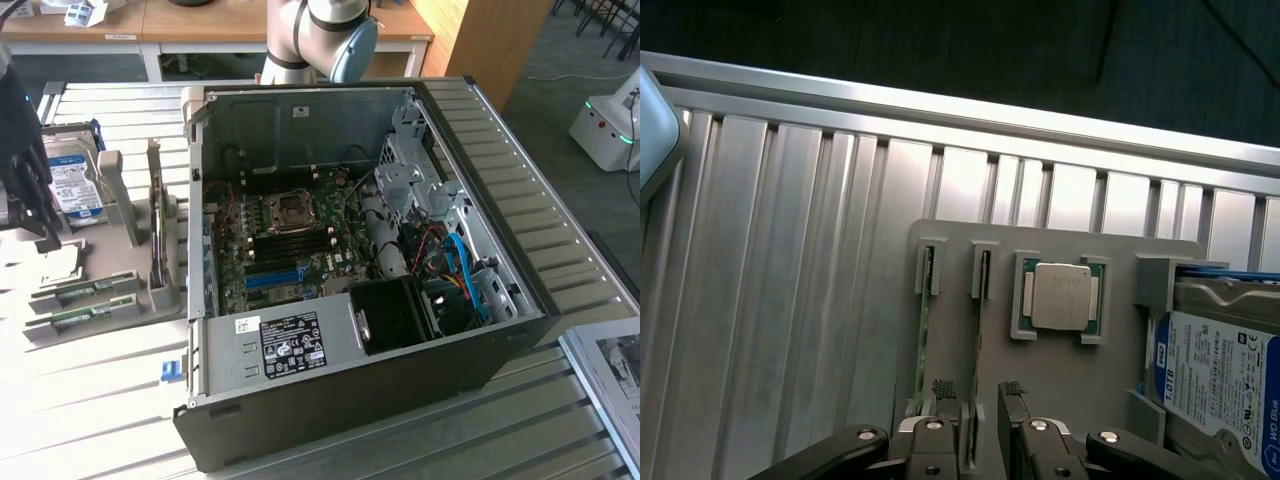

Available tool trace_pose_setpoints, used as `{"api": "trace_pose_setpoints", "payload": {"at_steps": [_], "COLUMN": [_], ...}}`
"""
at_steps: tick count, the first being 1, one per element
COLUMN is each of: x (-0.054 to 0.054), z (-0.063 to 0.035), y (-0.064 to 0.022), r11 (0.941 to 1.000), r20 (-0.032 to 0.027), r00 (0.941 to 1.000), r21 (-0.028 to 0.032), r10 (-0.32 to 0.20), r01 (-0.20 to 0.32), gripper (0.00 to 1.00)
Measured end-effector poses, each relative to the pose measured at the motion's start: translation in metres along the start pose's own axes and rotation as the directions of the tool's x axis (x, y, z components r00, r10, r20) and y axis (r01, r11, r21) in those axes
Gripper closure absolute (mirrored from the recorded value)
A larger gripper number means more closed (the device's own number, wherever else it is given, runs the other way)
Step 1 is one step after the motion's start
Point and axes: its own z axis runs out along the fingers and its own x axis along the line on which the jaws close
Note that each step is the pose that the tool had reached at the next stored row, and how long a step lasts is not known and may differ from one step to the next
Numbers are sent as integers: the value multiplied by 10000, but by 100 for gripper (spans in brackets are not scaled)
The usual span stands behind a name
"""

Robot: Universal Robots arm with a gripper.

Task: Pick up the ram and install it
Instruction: 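Pick up the ram and move it above insertion slot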

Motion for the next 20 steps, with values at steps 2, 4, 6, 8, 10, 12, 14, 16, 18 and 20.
{"api": "trace_pose_setpoints", "payload": {"at_steps": [2,4,6,8,10,12,14,16,18,20], "x": [1,1,2,3,3,4,4,5,5,6], "z": [36,71,109,145,180,218,254,289,327,363], "y": [-1,-3,-5,-6,-8,-9,-11,-12,-14,-15], "r11": [10000,10000,10000,10000,10000,10000,10000,10000,10000,10000], "r20": [0,0,0,0,0,0,0,-1,0,-1], "r00": [10000,10000,10000,10000,10000,10000,10000,10000,10000,10000], "r21": [0,0,2,3,2,3,3,3,4,4], "r10": [0,0,0,0,0,0,0,0,0,0], "r01": [0,0,0,0,0,0,0,0,0,0], "gripper": [70,70,70,70,70,70,70,70,70,70]}}
